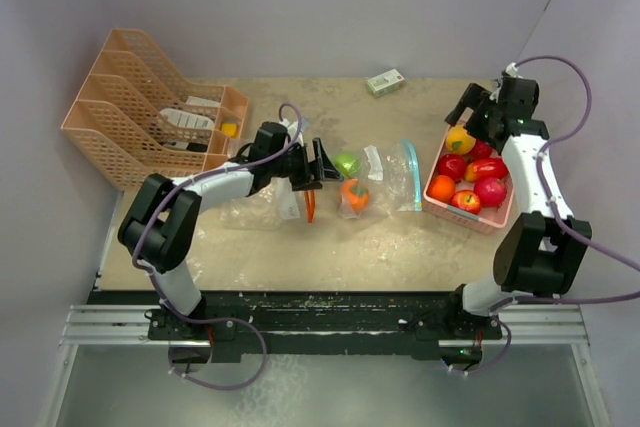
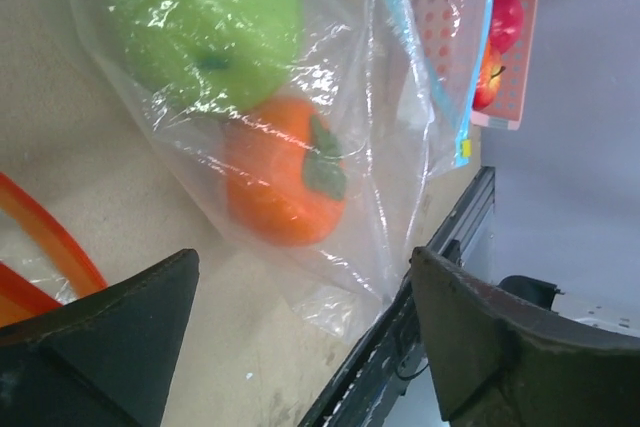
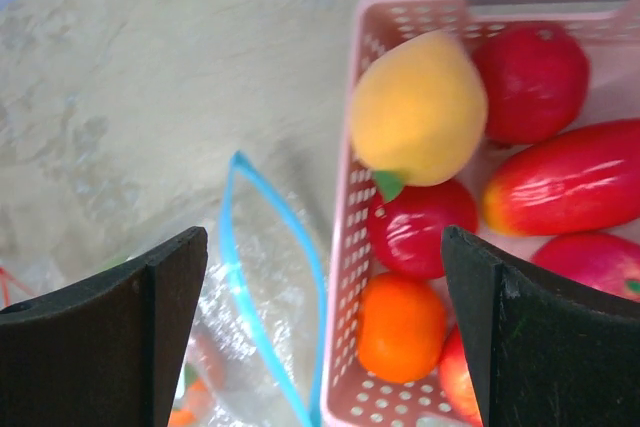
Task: Open the zip-top bag and remove the fake food
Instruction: Place the fake fruit in the bin, then pick up the fake fruit from the zipper food storage bag.
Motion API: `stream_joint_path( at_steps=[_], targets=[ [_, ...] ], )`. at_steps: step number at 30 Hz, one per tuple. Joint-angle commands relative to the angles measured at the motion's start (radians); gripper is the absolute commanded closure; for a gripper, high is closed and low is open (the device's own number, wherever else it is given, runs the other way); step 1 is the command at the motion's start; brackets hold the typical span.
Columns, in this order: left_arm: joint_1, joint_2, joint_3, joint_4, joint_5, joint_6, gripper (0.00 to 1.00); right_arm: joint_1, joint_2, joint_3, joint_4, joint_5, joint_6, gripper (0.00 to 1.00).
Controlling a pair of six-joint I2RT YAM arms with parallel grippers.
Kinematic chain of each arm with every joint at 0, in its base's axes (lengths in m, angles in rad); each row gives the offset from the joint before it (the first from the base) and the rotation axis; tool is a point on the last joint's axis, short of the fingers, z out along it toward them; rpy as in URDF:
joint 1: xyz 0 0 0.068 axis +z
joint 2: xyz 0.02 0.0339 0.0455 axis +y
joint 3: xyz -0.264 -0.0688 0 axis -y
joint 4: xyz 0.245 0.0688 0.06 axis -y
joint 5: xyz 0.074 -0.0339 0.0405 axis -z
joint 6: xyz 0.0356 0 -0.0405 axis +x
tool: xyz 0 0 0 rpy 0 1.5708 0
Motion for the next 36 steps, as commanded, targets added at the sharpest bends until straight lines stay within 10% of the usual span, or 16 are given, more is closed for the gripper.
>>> stream_joint_path(
  at_steps=[1,11,17,21,29,36],
  targets=[
    [0.008,-0.004,-0.02,0.031,-0.024,0.012,0.01,0.046,-0.063,-0.039,0.029,-0.089,0.005,0.0],
    [-0.007,0.14,0.081,0.064,-0.004,-0.003,0.03,0.141,-0.143,-0.144,0.019,-0.155,0.002,0.01],
    [-0.012,0.205,0.127,0.111,0.031,-0.028,0.7,0.146,-0.2,-0.247,0.016,-0.197,-0.005,0.03],
    [-0.012,0.212,0.145,0.11,0.039,-0.028,1.0,0.146,-0.197,-0.303,0.024,-0.198,0.013,0.28],
    [-0.011,0.188,0.115,0.098,0.035,-0.016,1.0,0.144,-0.143,-0.298,0.034,-0.161,-0.015,0.95],
    [-0.011,0.17,0.078,0.098,0.024,-0.016,1.0,0.146,-0.056,-0.34,0.086,-0.212,-0.031,1.0]
  ],
)
